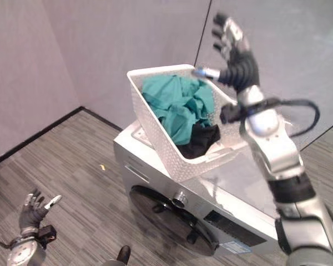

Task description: Grab the laundry basket,head to the washer,open it,put in the laundry and shut it.

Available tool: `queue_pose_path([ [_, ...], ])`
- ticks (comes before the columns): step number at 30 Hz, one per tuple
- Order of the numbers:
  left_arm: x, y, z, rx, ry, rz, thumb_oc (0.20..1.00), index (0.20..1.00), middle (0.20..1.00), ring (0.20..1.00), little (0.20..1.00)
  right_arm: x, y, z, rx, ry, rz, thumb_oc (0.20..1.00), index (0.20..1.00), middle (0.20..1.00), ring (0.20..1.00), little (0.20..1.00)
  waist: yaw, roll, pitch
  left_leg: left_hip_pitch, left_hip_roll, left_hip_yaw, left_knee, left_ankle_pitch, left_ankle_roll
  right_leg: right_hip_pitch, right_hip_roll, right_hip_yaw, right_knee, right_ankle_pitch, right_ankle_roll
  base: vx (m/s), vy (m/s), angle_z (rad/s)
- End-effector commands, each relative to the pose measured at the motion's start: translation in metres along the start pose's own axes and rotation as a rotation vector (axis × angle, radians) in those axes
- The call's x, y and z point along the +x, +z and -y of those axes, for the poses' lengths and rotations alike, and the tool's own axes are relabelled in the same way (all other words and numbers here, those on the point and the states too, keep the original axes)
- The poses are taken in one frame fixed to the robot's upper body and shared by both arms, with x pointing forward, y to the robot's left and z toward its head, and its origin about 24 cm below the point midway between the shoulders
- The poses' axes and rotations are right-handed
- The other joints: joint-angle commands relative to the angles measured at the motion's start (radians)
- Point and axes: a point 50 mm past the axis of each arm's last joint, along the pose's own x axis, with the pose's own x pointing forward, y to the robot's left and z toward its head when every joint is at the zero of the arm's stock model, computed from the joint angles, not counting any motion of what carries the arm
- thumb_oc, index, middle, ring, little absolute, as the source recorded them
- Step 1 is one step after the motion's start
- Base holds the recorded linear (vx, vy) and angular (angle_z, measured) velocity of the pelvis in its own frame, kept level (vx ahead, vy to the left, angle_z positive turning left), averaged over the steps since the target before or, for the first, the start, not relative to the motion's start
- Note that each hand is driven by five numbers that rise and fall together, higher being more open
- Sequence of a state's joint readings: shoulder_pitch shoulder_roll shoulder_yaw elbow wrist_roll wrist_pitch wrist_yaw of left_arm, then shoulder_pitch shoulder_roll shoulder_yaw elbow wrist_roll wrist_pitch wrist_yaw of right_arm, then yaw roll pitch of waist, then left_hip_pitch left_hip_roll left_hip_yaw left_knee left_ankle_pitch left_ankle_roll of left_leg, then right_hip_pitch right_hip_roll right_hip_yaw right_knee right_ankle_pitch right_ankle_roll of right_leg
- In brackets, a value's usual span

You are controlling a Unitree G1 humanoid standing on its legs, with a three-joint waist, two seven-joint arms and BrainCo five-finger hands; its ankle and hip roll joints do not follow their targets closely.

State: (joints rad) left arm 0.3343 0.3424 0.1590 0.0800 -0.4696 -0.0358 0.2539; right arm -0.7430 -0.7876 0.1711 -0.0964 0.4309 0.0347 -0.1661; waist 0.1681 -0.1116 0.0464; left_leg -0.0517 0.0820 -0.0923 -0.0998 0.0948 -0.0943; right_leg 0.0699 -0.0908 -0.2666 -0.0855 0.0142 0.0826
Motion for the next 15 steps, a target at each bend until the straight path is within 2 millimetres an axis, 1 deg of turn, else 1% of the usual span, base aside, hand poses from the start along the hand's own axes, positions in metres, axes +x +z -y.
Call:
queue_pose_path([
  [1, 0.011, 0.026, -0.001, 0.011, -0.021, 0.108, 1.0, 1.0, 1.0, 1.0, 1.0, 0.001, 0.002, 0.002, -0.05, 0.001, 0.014, 1.0, 1.0, 1.0, 1.0, 1.0, -0.001, 0.002, -0.01, 0.075, 0.062, -0.012, 0.013, -0.119, 0.018, -0.018, -0.065, -0.031, 0.023, 0.002, 0.056, -0.01, 0.007, -0.03],
  [2, 0.012, 0.022, 0.0, 0.013, -0.023, 0.088, 1.0, 1.0, 1.0, 1.0, 1.0, -0.002, -0.002, -0.004, -0.011, 0.035, -0.012, 1.0, 1.0, 1.0, 1.0, 1.0, -0.006, -0.002, -0.007, 0.077, 0.063, -0.013, 0.013, -0.119, 0.017, -0.02, -0.063, -0.029, 0.028, 0.0, 0.056, -0.01, 0.007, -0.03],
  [5, 0.012, 0.02, 0.0, 0.012, -0.021, 0.077, 1.0, 1.0, 1.0, 1.0, 1.0, -0.003, -0.003, -0.009, 0.019, 0.057, -0.022, 1.0, 1.0, 1.0, 1.0, 1.0, -0.008, -0.004, -0.005, 0.078, 0.062, -0.011, 0.013, -0.12, 0.017, -0.022, -0.063, -0.025, 0.031, -0.001, 0.056, 0.0, 0.0, 0.0],
  [6, 0.012, 0.018, -0.001, 0.017, -0.018, 0.065, 1.0, 1.0, 1.0, 1.0, 1.0, -0.005, -0.002, -0.014, 0.051, 0.084, -0.019, 1.0, 1.0, 1.0, 1.0, 1.0, -0.011, -0.005, -0.004, 0.08, 0.063, -0.01, 0.013, -0.121, 0.018, -0.023, -0.062, -0.023, 0.033, -0.001, 0.056, 0.0, 0.0, 0.0],
  [7, 0.012, 0.015, 0.0, 0.014, -0.017, 0.053, 1.0, 1.0, 1.0, 1.0, 1.0, -0.009, 0.002, -0.022, 0.09, 0.127, -0.002, 1.0, 1.0, 1.0, 1.0, 1.0, -0.014, -0.006, -0.003, 0.084, 0.064, -0.007, 0.013, -0.121, 0.018, -0.025, -0.062, -0.021, 0.037, -0.002, 0.056, 0.0, 0.0, 0.0],
  [8, 0.012, 0.011, 0.002, 0.008, -0.016, 0.036, 1.0, 1.0, 1.0, 1.0, 1.0, -0.015, 0.01, -0.033, 0.178, 0.195, 0.035, 1.0, 1.0, 1.0, 1.0, 1.0, -0.021, -0.01, -0.001, 0.087, 0.064, -0.003, 0.013, -0.122, 0.018, -0.027, -0.061, -0.018, 0.043, -0.004, 0.056, 0.0, 0.0, 0.0],
  [10, 0.013, 0.008, 0.005, 0.006, -0.026, 0.023, 1.0, 1.0, 1.0, 1.0, 1.0, -0.02, 0.02, -0.045, 0.252, 0.269, 0.078, 1.0, 1.0, 1.0, 1.0, 1.0, -0.025, -0.01, 0.0, 0.09, 0.065, 0.001, 0.013, -0.123, 0.019, -0.028, -0.061, -0.017, 0.046, -0.005, 0.057, 0.0, 0.009, -0.02],
  [11, 0.013, 0.006, 0.007, 0.001, -0.031, 0.016, 1.0, 1.0, 1.0, 1.0, 1.0, -0.022, 0.025, -0.05, 0.273, 0.304, 0.096, 1.0, 1.0, 1.0, 1.0, 1.0, -0.027, -0.011, 0.001, 0.092, 0.066, 0.003, 0.013, -0.122, 0.02, -0.028, -0.063, -0.016, 0.047, -0.004, 0.058, -0.01, 0.015, -0.06],
  [12, 0.013, 0.006, 0.008, 0.0, -0.031, 0.016, 1.0, 1.0, 1.0, 1.0, 1.0, -0.022, 0.025, -0.05, 0.273, 0.305, 0.096, 1.0, 1.0, 1.0, 1.0, 1.0, -0.026, -0.01, 0.001, 0.092, 0.066, 0.003, 0.013, -0.123, 0.02, -0.028, -0.062, -0.015, 0.047, -0.004, 0.058, -0.02, 0.021, -0.11],
  [13, 0.014, 0.004, 0.012, -0.006, -0.045, 0.009, 1.0, 1.0, 1.0, 1.0, 1.0, -0.026, 0.035, -0.059, 0.319, 0.371, 0.143, 1.0, 1.0, 1.0, 1.0, 1.0, -0.029, -0.01, 0.001, 0.095, 0.065, 0.008, 0.013, -0.123, 0.02, -0.029, -0.064, -0.014, 0.047, -0.004, 0.059, -0.02, 0.022, -0.16],
  [15, 0.015, 0.002, 0.015, -0.015, -0.052, 0.0, 1.0, 1.0, 1.0, 1.0, 1.0, -0.028, 0.043, -0.071, 0.36, 0.436, 0.183, 1.0, 1.0, 1.0, 1.0, 1.0, -0.03, -0.008, 0.001, 0.098, 0.064, 0.013, 0.013, -0.124, 0.02, -0.028, -0.065, -0.012, 0.047, -0.003, 0.061, -0.02, 0.024, -0.13],
])
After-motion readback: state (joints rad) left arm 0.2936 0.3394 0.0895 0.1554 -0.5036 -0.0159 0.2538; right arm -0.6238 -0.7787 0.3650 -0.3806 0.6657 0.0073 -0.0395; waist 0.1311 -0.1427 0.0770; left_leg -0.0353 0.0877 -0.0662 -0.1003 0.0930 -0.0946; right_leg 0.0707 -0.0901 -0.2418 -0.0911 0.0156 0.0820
